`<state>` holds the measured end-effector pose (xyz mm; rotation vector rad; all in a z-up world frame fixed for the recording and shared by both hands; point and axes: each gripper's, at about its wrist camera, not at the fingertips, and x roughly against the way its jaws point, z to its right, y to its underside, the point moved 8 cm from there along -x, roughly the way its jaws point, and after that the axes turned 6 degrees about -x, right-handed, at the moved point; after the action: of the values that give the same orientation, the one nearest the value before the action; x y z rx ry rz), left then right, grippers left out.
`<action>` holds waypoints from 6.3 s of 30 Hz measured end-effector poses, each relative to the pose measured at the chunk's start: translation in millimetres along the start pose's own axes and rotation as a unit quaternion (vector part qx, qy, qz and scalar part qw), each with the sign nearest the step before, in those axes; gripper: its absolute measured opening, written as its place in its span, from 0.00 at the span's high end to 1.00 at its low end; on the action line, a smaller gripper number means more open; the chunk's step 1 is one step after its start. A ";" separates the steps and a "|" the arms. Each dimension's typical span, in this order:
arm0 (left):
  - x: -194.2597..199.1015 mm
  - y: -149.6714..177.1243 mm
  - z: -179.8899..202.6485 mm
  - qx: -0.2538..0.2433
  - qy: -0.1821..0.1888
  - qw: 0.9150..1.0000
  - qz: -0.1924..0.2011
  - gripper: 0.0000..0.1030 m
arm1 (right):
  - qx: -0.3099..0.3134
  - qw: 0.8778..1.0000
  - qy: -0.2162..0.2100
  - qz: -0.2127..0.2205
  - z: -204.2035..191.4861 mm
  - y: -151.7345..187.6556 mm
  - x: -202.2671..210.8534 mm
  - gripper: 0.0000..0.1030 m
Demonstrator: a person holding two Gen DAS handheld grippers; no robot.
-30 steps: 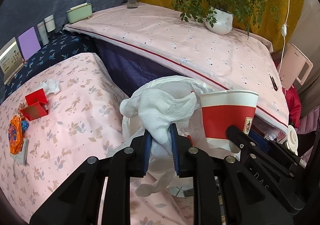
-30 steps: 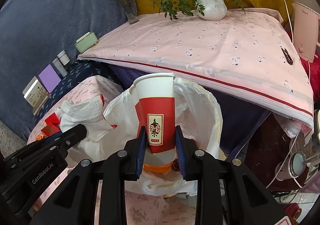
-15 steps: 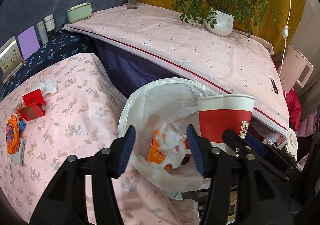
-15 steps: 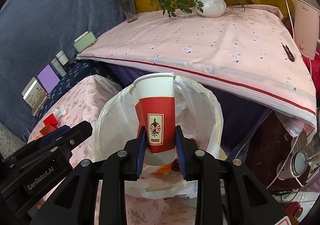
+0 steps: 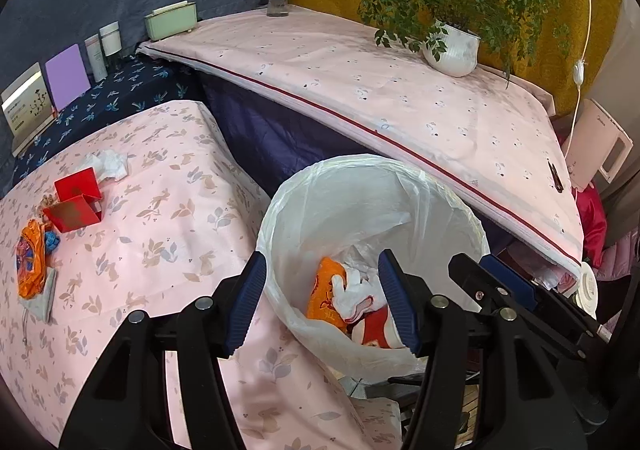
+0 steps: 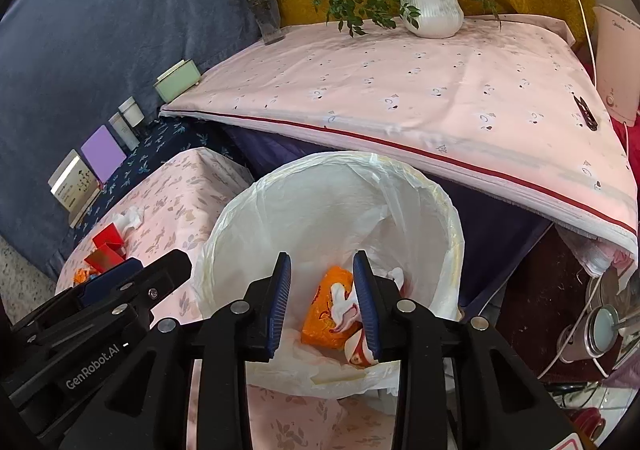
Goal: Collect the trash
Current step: 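Open both tools to drop the glove and cup into the bin, then move both tools back to the orange bag and grey pouch on the bed, then grasp the orange bag with the left tool while the right tool grasps the grey pouch, then carry the orange bag and grey pouch over the bin with both tools, then open both tools to drop the bag and pouch into the bin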
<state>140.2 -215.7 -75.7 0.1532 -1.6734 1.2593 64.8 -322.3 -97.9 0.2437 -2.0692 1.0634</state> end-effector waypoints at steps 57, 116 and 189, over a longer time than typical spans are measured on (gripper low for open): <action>100.6 112.8 -316.2 0.234 -0.176 0.956 0.024 0.24 | 0.221 0.969 -0.094 -0.062 -268.3 123.5 -17.3 0.49; 48.7 91.3 -248.5 0.148 -0.094 0.984 -0.018 0.97 | 0.196 0.975 -0.068 -0.077 -240.5 131.0 -41.9 0.96; 12.8 0.0 -40.0 0.012 -0.034 0.999 0.001 0.52 | 0.034 0.999 -0.012 0.033 -42.9 -10.0 14.2 0.74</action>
<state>158.8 -178.8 -67.5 0.2115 -1.7167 1.2892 83.9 -293.8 -67.0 0.2241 -2.0775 1.1762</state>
